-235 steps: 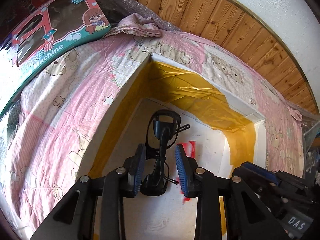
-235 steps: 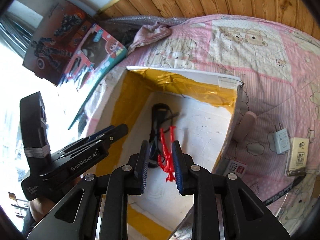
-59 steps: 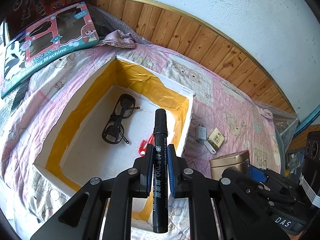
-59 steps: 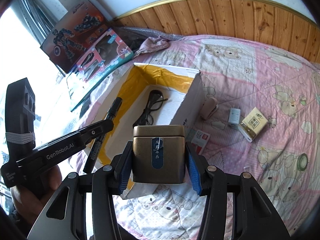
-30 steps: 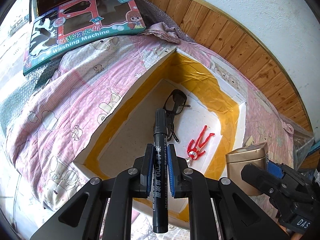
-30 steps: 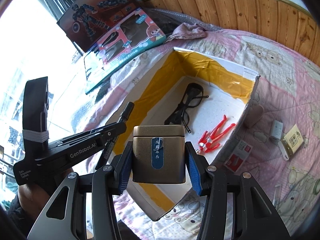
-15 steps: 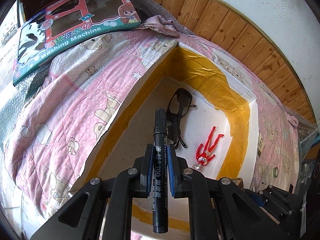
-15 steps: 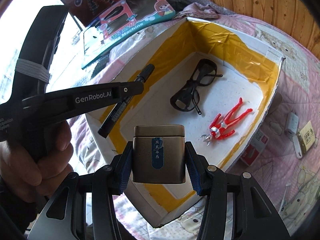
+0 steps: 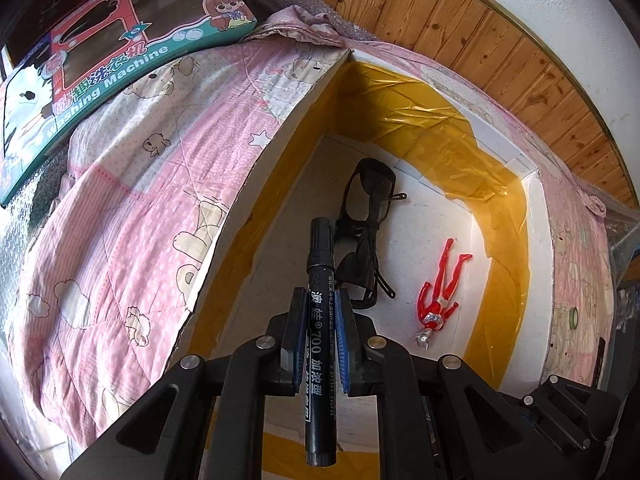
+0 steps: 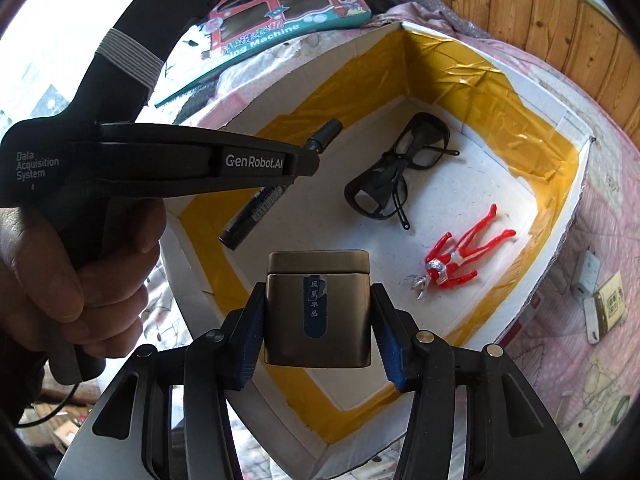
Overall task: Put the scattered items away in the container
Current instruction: 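Open left tool to drop the marker while right tool releases the gold tin into the box, then move left tool to the red-and-white staple box while right tool approaches the clear vial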
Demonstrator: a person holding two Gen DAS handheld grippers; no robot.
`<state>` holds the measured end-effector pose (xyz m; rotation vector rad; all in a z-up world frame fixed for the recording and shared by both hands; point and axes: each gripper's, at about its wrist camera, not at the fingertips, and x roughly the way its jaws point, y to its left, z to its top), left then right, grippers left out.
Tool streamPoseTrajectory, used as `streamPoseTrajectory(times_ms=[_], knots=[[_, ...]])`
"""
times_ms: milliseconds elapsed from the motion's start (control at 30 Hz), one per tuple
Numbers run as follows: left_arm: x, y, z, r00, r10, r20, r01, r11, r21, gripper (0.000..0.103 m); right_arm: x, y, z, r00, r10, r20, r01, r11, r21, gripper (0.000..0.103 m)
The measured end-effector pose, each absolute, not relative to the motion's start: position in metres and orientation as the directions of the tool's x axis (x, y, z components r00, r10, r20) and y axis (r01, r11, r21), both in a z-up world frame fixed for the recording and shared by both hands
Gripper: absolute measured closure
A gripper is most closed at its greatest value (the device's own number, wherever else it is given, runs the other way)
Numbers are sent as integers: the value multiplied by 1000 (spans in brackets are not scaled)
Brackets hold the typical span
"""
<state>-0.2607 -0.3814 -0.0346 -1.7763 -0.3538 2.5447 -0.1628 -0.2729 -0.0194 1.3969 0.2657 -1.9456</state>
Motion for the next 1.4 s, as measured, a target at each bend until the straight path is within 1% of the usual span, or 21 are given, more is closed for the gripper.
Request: streamPoseTrajectory(times_ms=[33, 100, 267, 333, 500, 533, 600, 667, 733, 833, 1100, 1400], knots=[[-261, -382, -37, -346, 141, -928, 117, -975, -191, 87, -162, -272, -20, -161, -423, -892, 653, -723, 225, 48], [-260, -386, -39, -344, 124, -931, 140, -973, -181, 80, -164, -265, -18, -163, -437, -884, 645, -726, 240, 48], [-247, -386, -31, -363, 124, -924, 144, -972, -187, 80, -171, -240, 0, -167, -521, -837, 591, -732, 338, 48], [-242, -385, -25, -372, 107, -922, 160, -971, -177, 80, -171, -231, 10, -178, -547, -818, 578, -731, 363, 48], [-226, -376, 2, -418, 51, -907, 185, -973, -140, 80, -168, -208, 30, -212, -597, -773, 538, -732, 418, 48], [-223, -373, 8, -430, 46, -902, 187, -973, -139, 80, -166, -204, 32, -213, -606, -767, 532, -730, 429, 50], [-217, -365, 19, -445, 39, -895, 181, -975, -133, 80, -162, -196, 37, -216, -613, -760, 522, -730, 441, 50], [-211, -356, 30, -459, 21, -888, 174, -978, -112, 80, -155, -190, 45, -228, -624, -747, 523, -726, 447, 55], [-205, -346, 42, -474, 19, -880, 153, -983, -104, 80, -147, -183, 53, -241, -633, -736, 525, -722, 450, 63], [-198, -334, 59, -497, 17, -868, 127, -988, -92, 80, -136, -170, 67, -273, -643, -715, 524, -723, 450, 69], [-178, -312, 94, -547, 39, -836, 88, -991, -104, 80, -115, -128, 97, -342, -660, -669, 491, -732, 472, 69], [-159, -275, 109, -556, 92, -826, 3, -994, -113, 80, -102, -70, 92, -403, -630, -664, 394, -774, 495, 68]])
